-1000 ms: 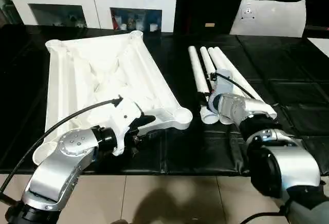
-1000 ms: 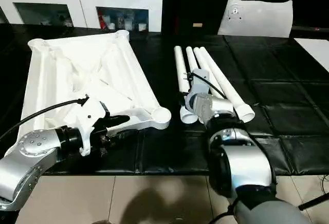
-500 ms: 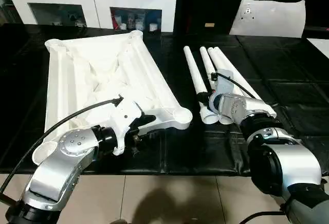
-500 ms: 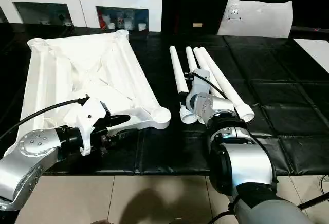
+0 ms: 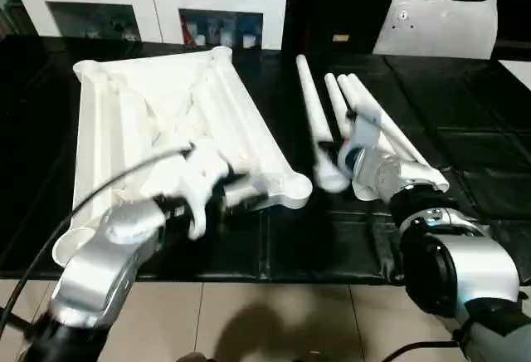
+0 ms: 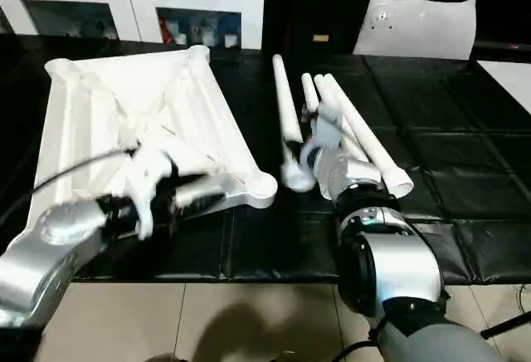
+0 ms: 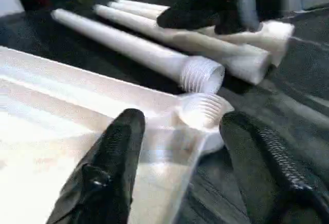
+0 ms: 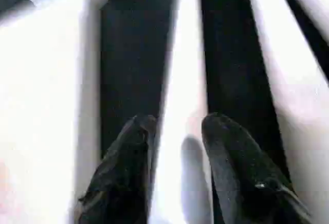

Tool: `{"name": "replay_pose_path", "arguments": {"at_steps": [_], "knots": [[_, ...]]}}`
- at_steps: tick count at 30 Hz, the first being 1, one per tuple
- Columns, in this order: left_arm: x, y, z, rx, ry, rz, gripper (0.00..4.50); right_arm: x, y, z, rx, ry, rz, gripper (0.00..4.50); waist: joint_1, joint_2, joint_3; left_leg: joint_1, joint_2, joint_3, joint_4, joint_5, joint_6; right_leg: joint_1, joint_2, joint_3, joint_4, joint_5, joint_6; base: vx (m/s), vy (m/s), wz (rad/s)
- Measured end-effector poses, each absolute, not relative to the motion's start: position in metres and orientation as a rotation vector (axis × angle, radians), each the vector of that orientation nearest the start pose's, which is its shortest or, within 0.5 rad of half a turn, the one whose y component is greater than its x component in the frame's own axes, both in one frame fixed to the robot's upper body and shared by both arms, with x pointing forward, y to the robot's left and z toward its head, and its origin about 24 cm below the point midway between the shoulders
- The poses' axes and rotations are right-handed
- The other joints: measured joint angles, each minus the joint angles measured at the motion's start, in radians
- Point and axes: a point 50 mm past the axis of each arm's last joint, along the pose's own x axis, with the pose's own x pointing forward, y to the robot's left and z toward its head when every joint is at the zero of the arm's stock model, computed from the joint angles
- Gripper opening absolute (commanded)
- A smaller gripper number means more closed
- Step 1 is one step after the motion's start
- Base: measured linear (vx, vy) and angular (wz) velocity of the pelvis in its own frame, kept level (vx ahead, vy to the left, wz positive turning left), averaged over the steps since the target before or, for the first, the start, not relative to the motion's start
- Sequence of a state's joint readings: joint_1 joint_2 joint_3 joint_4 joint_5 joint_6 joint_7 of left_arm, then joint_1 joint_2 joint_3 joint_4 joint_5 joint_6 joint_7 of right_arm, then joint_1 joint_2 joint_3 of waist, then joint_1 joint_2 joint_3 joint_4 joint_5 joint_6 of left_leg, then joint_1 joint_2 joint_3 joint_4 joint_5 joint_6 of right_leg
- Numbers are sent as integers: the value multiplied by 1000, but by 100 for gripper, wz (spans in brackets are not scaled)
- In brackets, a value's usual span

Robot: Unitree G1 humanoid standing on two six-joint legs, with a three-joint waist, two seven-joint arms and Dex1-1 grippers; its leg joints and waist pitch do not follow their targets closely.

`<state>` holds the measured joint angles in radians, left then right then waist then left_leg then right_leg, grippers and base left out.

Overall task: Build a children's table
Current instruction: Pick table leg

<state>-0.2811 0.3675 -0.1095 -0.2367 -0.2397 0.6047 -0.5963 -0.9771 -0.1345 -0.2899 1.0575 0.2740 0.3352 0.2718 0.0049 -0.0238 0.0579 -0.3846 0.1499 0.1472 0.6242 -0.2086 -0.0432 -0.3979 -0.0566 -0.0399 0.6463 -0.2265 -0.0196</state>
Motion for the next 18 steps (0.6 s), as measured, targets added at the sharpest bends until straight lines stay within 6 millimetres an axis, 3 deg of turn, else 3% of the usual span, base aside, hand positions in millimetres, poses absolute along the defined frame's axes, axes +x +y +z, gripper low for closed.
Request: {"name": "replay_pose_path", "arguments": {"at_steps": [3,5,8,11,14,18], "knots": [[289,131,121,68,133,-725,317,397,-147,106,442,235,353,134,9,-2,1,-2,0,0,1,0,1,-1,0,0,0,0,-1,0,0,0],[295,128,130,14,93,-712,352,393,-154,108,484,176,410,102,16,-3,1,-3,0,0,3,0,2,-1,0,0,0,1,-1,0,0,0],[299,126,140,-24,56,-714,354,386,-164,104,487,156,433,89,24,-2,1,-2,0,1,3,1,3,-1,0,0,0,1,-2,0,0,0],[300,124,140,-29,57,-719,389,378,-172,94,429,190,424,65,26,-2,1,-1,1,1,3,1,3,-1,0,0,0,2,-3,0,0,0],[299,123,137,21,69,-725,395,370,-170,87,333,222,410,86,24,-2,1,-1,2,1,2,2,2,-1,0,0,1,2,-2,0,0,0],[293,126,120,61,121,-696,435,362,-161,92,271,176,376,114,25,-2,1,-1,3,2,2,2,1,-1,1,-1,0,2,-2,0,0,0]]}}
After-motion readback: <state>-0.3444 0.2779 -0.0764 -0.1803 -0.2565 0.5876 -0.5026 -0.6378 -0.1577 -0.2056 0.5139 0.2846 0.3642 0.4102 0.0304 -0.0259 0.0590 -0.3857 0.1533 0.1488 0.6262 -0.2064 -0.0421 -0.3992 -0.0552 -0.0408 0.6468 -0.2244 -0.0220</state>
